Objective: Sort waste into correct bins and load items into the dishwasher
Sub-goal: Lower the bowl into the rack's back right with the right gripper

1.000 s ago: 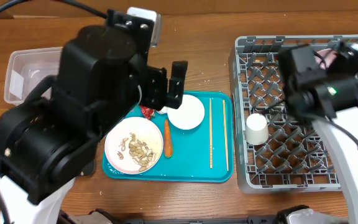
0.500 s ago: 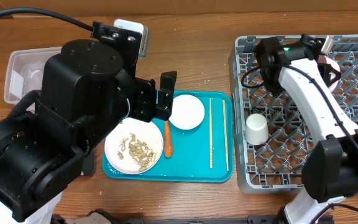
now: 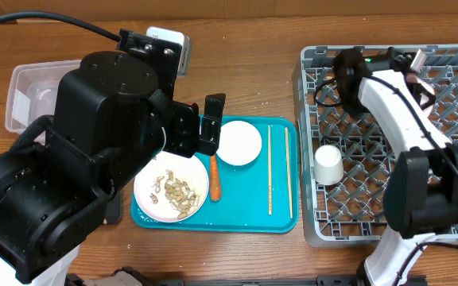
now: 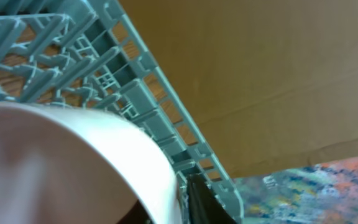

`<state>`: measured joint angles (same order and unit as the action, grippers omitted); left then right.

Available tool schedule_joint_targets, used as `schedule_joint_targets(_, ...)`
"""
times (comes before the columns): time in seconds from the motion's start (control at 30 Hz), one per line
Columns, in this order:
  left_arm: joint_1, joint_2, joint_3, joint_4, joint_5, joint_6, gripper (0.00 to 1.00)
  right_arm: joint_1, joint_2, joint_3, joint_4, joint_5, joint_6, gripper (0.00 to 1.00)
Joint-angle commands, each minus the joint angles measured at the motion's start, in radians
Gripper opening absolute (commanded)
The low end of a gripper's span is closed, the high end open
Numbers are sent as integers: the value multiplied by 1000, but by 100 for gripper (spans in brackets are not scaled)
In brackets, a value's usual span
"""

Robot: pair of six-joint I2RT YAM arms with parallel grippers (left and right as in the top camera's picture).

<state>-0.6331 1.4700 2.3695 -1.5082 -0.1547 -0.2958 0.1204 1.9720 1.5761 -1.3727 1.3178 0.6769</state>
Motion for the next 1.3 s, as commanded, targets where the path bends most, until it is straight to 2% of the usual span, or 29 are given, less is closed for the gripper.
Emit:
schedule_joint_targets(0.0,6,-6,14,-7,-13,11,100,10,24,-5,3,1,-3,19)
schedule_joint_targets(0.07,6,-6,14,-12,-13,11,100,10,37,-5,4,-30,-4,24)
schedule_joint_targets(0.23,6,-6,14,-16,-13,11,100,23,43,-5,-6,-57,-4,24)
schedule_joint_targets(0.43,6,-6,14,-17,-13,11,100,84,43,-5,-23,-50,-4,30)
schedule_joint_targets(0.7,6,-6,14,-31,-12,11,100,159,43,-5,-27,51,-4,37)
schedule_joint_targets(1.03,6,-6,14,-43,-10,11,100,160,43,-5,12,47,-22,37)
schedule_joint_targets(1.17,6,-6,14,-45,-9,11,100,160,43,-5,37,-27,-79,39)
schedule_joint_targets(1.27,6,-6,14,-50,-10,11,100,154,33,-2,37,-175,-23,50)
